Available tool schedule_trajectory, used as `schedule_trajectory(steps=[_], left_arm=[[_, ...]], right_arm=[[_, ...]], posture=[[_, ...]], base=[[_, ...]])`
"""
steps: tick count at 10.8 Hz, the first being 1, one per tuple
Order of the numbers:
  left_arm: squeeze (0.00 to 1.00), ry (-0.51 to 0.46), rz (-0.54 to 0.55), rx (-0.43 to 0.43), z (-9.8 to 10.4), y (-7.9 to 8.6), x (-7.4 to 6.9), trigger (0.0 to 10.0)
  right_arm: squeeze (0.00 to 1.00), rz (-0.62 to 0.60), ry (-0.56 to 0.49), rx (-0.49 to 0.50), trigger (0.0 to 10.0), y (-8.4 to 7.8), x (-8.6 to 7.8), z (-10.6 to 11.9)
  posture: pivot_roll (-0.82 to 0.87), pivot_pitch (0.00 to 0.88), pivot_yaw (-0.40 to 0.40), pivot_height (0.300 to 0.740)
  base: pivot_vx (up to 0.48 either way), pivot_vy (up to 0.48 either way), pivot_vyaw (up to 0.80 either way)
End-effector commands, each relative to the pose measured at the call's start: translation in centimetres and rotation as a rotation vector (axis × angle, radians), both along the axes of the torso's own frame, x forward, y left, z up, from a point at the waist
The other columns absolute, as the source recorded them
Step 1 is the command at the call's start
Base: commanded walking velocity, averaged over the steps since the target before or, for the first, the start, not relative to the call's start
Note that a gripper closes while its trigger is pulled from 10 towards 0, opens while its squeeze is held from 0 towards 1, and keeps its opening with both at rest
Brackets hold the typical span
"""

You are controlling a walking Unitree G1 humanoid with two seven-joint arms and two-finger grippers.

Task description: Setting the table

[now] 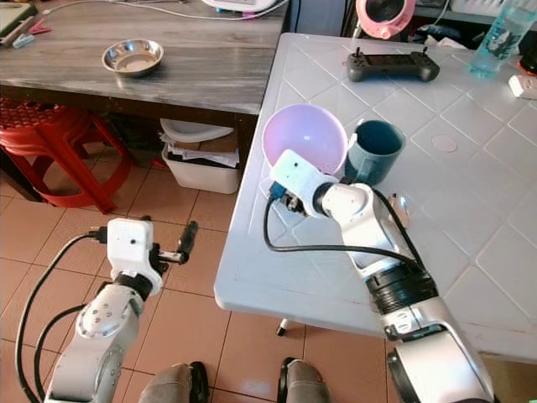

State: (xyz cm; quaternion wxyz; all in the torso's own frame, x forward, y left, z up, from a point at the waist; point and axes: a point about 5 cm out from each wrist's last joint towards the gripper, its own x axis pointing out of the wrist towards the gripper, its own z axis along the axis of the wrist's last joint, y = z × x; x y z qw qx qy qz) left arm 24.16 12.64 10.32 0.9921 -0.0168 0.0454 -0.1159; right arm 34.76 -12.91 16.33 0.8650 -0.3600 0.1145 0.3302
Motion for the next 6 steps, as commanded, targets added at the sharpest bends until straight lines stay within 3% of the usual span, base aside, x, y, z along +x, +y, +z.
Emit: schedule_trajectory(steps=[1,2,3,6], left_arm=[[0.0,-0.018,-0.044,-0.03,0.3,-0.3,-0.4,10.0],[0.0,-0.026,-0.07,-0.043,0.4,-0.5,-0.5,10.0],[0.0,-0.09,-0.162,-0.082,1.5,-1.3,-0.8,10.0],[0.0,-0.1,-0.242,-0.143,1.7,-1.8,-1.2,10.0]], right_arm=[[0.0,0.025,0.008,-0.032,0.0,0.0,-0.4,-0.4],[0.0,0.026,0.003,-0.042,0.0,0.0,-0.3,-0.5],[0.0,0.037,-0.001,-0.06,0.0,-0.1,-0.4,-0.7],[0.0,0.052,-0.009,-0.094,0.0,-0.1,-0.5,-0.9]], posture=[[0.03,0.181,0.01,0.74],[0.03,0.188,0.01,0.74],[0.03,0.182,0.009,0.74],[0.03,0.184,0.009,0.74]], base=[[0.0,0.0,0.0],[0.0,0.0,0.0],[0.0,0.0,0.0],[0.0,0.0,0.0]])
